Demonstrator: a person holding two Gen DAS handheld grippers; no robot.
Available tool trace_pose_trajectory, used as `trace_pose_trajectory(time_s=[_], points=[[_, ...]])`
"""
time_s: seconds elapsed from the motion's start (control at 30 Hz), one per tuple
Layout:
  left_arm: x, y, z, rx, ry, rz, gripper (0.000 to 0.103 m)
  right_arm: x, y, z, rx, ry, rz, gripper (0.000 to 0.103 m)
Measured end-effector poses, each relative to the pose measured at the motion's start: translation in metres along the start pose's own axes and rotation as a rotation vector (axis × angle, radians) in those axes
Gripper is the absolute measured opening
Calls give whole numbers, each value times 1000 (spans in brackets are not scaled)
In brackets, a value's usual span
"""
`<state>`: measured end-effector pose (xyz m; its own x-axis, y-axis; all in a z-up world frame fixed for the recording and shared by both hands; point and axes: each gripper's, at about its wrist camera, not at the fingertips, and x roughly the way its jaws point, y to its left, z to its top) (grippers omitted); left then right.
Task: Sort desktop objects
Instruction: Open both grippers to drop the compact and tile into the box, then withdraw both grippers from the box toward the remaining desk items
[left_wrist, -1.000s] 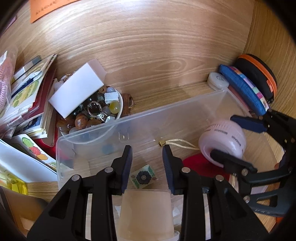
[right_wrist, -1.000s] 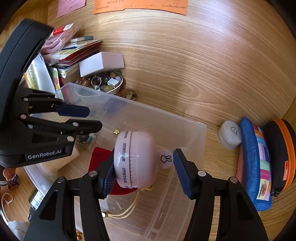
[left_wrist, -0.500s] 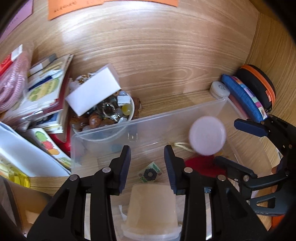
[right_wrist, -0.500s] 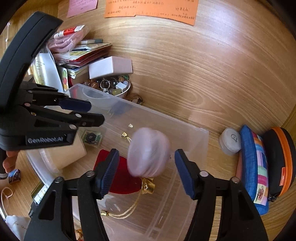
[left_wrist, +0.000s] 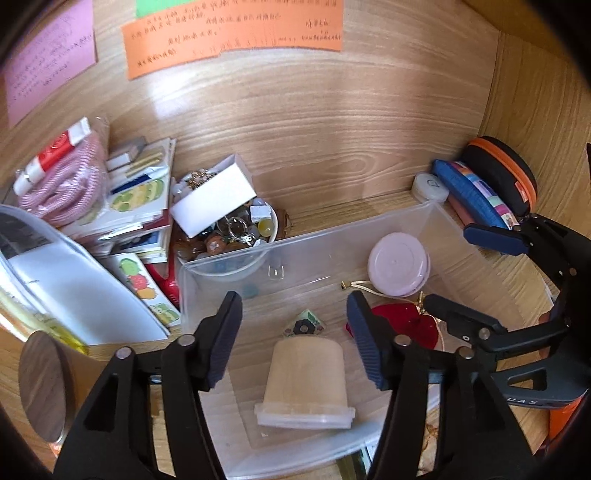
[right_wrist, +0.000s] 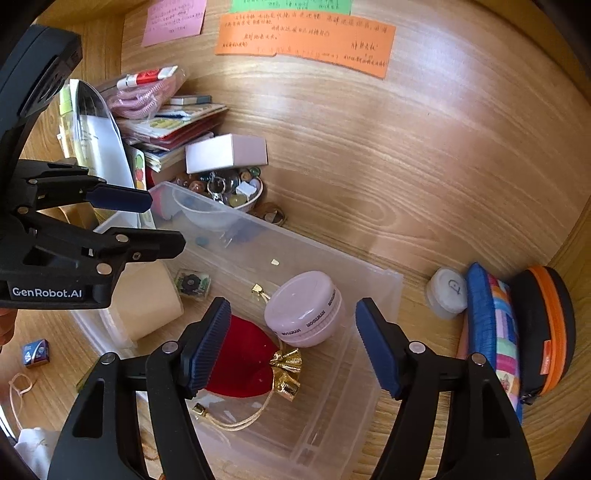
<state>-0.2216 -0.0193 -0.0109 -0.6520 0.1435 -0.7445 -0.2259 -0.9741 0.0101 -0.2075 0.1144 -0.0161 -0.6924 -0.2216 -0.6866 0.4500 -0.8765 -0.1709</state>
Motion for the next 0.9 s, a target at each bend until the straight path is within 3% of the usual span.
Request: trace_pose_trajectory(time_s=[0.07,0.33,0.5,0.9], points=[[-7,-1,-1,-2,-13,1,69,-7,2,0,-7,-8,-9,67],[-38,-11,-9,13,-59,18,75,-38,10,-5,-37,-43,-46,71],[-58,-16,-19,24,-93,33,84,-59,12,-11,-30,-69,-60,77],[-96,-11,-49,10,-138,37,95,-94,16,-35,18,-94,-49,78]])
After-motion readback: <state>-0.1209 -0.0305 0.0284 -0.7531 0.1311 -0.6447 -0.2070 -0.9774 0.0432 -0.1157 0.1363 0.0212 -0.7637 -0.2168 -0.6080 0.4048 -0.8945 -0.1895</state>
